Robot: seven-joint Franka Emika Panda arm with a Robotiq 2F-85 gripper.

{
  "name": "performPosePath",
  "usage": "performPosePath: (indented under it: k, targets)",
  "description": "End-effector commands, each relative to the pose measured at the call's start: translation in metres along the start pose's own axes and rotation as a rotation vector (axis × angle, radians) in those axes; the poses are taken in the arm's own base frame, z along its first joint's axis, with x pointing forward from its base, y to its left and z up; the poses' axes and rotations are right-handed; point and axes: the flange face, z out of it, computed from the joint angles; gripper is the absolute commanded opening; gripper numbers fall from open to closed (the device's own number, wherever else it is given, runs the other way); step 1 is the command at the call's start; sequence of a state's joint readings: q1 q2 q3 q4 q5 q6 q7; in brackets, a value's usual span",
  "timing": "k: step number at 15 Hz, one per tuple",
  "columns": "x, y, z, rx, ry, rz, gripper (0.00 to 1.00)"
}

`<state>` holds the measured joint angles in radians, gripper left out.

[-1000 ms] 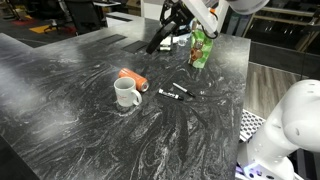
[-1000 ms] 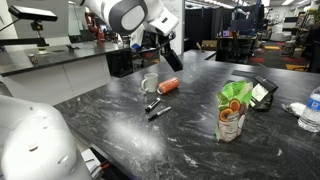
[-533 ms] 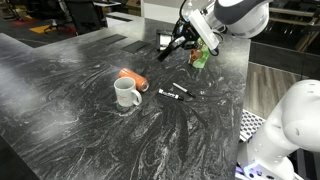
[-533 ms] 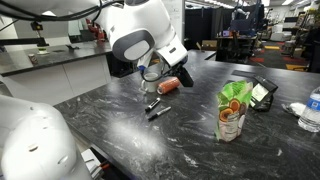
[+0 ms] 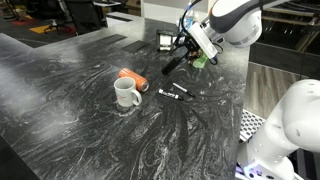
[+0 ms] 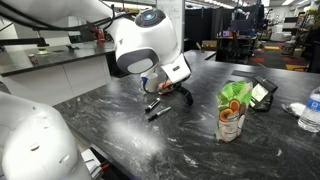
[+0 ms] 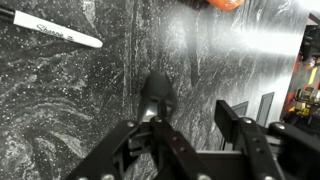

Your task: Move the whiteboard eraser from the cup and place a marker in the cup

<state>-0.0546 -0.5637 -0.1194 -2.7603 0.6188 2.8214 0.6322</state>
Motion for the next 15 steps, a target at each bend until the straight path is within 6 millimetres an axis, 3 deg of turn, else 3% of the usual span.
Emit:
performPosePath:
  k: [1, 4, 9, 15]
  targets:
    - [-0.013, -0.007, 0.008, -0.027, 0.014, -0.025, 0.81]
    - [-0.041, -0.020, 0.009, -0.059, -0.010, -0.088, 0.99]
    - [-0.088, -0.027, 0.010, -0.309, -0.150, -0.219, 1.00]
    - [-0.103, -0.044, -0.002, -0.585, -0.217, -0.455, 1.00]
